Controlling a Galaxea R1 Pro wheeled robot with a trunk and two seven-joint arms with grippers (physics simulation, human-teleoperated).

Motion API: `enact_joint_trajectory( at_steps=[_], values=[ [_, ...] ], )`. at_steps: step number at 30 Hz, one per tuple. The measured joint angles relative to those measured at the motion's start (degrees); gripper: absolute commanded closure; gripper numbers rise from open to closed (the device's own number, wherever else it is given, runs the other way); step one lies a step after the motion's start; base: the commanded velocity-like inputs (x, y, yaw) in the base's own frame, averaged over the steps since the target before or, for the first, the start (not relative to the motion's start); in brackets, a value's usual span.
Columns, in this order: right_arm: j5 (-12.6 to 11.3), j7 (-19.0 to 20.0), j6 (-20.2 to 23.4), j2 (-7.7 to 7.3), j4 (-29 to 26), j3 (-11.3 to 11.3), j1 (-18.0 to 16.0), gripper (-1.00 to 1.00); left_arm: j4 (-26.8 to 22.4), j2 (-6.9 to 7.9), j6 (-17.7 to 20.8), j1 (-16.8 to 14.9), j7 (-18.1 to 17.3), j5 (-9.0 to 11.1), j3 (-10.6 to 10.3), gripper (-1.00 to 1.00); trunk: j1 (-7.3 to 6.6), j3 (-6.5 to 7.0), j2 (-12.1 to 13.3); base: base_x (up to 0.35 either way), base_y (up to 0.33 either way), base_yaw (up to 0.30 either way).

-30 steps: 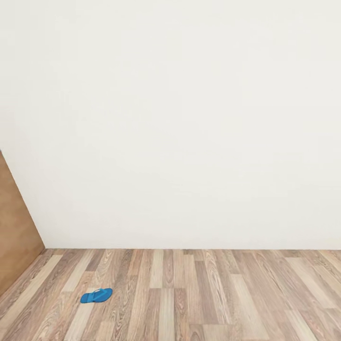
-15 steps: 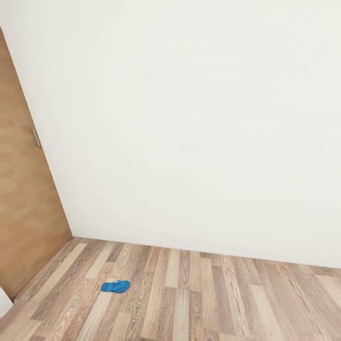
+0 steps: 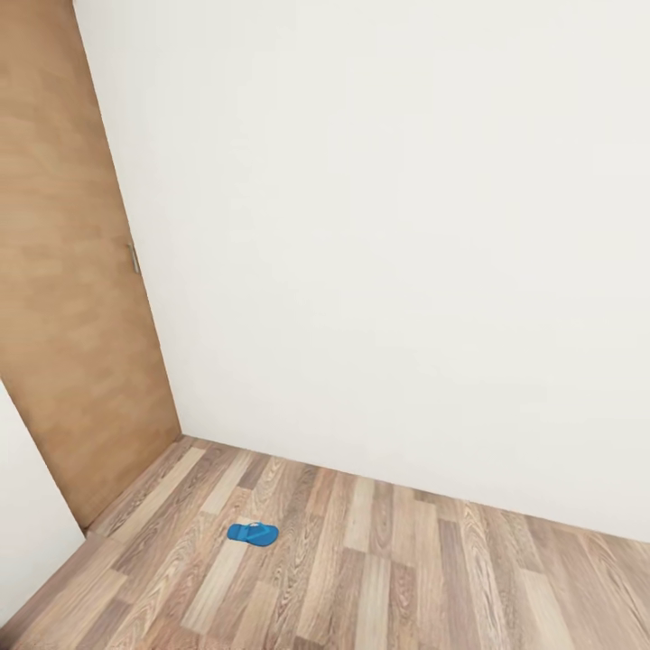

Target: In the bedroom, move the book from the bed onto either nightstand, and place the two sandals side by side next to the bed.

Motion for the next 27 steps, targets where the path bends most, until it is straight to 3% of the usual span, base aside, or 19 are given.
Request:
enact_joint_trajectory(
  at_steps=[9, 18, 27],
  values=[
    [0.0, 0.0, -0.01, 0.05, 0.01, -0.01, 0.0, -1.0, 0.0, -0.05, 0.02, 0.0, 0.0, -0.05, -0.02, -1.0, -0.02, 0.0, 0.0, 0.051, -0.026, 0.056],
    [0.0, 0.0, -0.01, 0.08, 0.01, -0.02, 0.0, -1.0, 0.0, -0.05, 0.02, -0.01, 0.0, -0.07, -0.02, -1.0, -0.03, 0.0, 0.0, 0.246, -0.149, 0.002],
    [0.0, 0.0, -0.02, 0.06, 0.01, -0.01, 0.0, -1.0, 0.01, -0.05, 0.02, 0.0, -0.02, -0.02, -0.01, -1.0, -0.03, 0.0, 0.0, 0.302, -0.031, 0.0]
  ],
)
